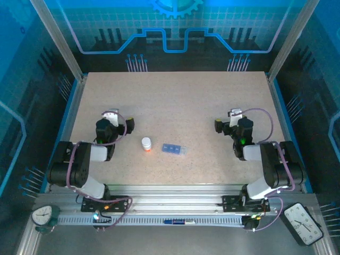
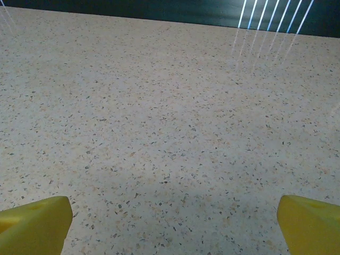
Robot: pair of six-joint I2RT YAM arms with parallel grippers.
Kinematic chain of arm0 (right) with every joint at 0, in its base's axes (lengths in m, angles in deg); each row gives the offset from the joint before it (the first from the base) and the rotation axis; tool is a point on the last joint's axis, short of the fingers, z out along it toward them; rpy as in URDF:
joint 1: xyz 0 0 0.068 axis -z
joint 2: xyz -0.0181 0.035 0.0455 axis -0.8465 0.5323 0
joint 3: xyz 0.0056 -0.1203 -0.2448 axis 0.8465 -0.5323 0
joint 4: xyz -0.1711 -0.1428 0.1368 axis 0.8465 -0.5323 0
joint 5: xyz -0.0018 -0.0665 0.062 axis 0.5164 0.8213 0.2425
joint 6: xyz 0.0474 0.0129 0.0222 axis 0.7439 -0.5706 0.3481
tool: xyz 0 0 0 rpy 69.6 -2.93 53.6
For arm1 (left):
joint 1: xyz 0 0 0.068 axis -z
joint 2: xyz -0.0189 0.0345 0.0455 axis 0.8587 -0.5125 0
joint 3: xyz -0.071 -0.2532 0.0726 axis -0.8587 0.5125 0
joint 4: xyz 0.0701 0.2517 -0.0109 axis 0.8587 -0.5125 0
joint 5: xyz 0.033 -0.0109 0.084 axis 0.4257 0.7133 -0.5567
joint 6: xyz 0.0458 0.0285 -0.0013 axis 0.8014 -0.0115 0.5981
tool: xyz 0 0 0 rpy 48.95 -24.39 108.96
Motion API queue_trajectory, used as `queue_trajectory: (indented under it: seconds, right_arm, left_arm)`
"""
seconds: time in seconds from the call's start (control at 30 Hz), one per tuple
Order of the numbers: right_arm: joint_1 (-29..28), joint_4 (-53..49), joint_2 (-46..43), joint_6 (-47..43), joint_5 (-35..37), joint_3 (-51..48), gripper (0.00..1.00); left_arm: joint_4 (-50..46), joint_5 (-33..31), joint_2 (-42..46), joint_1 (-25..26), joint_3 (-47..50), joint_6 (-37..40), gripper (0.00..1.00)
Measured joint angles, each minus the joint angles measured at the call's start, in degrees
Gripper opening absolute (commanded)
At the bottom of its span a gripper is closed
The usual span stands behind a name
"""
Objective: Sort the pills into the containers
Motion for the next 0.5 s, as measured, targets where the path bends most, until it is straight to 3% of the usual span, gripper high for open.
queue_trajectory:
  seconds: [0.5]
  right_arm:
    - [0.0, 0.0, 0.0, 0.0, 0.0, 0.0, 1.00]
  left_arm:
    - [-0.4, -0.2, 0.0, 0.0, 0.0, 0.0, 0.99]
